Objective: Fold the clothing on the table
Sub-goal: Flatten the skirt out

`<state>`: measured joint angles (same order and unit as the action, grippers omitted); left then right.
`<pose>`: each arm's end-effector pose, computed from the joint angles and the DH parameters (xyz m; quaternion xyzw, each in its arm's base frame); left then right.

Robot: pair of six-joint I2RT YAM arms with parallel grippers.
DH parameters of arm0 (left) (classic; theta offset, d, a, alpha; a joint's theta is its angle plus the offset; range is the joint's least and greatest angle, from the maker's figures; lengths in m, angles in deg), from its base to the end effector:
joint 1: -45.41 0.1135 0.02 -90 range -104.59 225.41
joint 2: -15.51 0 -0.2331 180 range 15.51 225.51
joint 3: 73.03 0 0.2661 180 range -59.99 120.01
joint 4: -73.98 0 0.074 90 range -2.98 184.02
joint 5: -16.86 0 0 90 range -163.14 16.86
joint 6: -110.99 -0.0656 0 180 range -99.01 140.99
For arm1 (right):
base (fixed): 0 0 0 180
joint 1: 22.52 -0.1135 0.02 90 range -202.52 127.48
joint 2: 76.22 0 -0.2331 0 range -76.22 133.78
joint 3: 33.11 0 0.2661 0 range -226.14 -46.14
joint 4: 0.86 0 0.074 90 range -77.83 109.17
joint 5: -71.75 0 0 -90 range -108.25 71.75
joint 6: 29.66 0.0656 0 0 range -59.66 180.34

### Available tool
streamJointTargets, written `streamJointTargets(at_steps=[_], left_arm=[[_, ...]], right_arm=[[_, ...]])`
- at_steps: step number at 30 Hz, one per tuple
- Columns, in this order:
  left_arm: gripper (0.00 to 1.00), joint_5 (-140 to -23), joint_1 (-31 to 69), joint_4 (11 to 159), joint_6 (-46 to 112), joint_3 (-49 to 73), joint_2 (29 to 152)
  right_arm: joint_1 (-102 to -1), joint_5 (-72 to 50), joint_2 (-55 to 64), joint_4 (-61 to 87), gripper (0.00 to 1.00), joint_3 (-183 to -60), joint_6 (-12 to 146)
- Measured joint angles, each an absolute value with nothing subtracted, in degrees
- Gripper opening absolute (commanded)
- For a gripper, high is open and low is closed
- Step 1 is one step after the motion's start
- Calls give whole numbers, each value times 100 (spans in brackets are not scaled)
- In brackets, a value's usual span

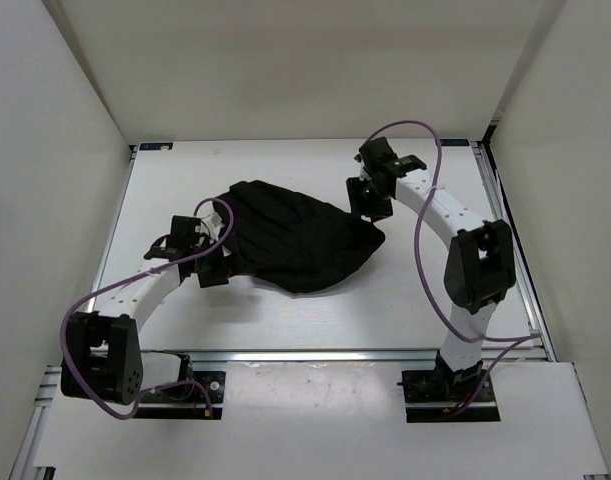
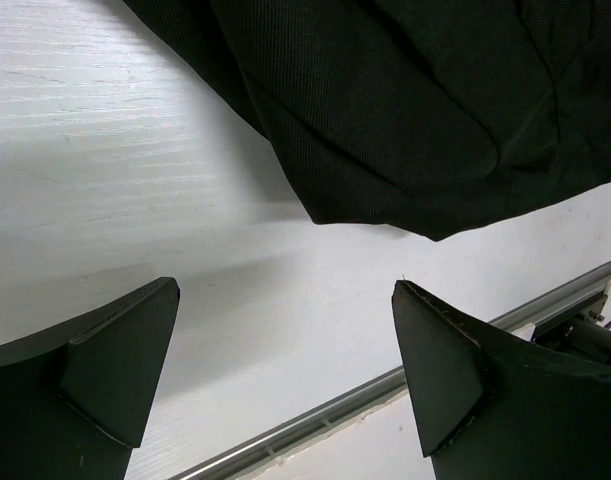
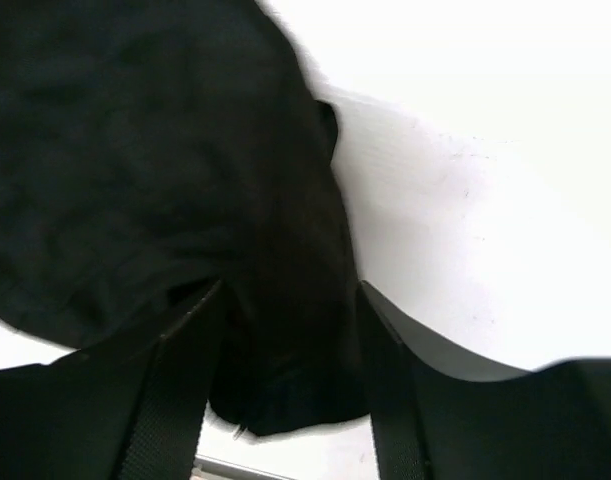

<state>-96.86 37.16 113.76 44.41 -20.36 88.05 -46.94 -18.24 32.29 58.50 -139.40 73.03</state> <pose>0.2615 -0.0646 0.1297 -0.0713 0.9434 -0.2607 0.1923 0.3882 0.1763 0.2015 -0.0991 0.9643 0.0782 0.2327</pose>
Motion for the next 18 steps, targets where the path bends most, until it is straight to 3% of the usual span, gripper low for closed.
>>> streamJointTargets(at_steps=[5,7,8,9,10,15,18], left_arm=[[98,-9857,3743,11269,4616,-2060,8824],[79,-9962,3679,11201,4695,-1918,9003],[37,-9999,3600,11170,4719,-1784,9137],[4,-10045,3493,11181,4747,-1579,9307],[0,-10049,3358,11181,4743,-1330,9497],[0,-9951,2713,10884,4927,-151,10238],[0,-9999,2407,10696,5106,168,10464]], right_arm=[[-4974,-2062,2663,6129,59,-14064,7355],[-4952,-2106,2418,6245,59,-14062,7386],[-4952,-2114,2287,6267,60,-14010,7401],[-4937,-2108,2140,6241,59,-13892,7443],[-4937,-2058,1974,6217,59,-13728,7488],[-4957,-1520,1522,6086,54,-12849,7816],[-4966,-1347,1541,5843,35,-12434,7998]])
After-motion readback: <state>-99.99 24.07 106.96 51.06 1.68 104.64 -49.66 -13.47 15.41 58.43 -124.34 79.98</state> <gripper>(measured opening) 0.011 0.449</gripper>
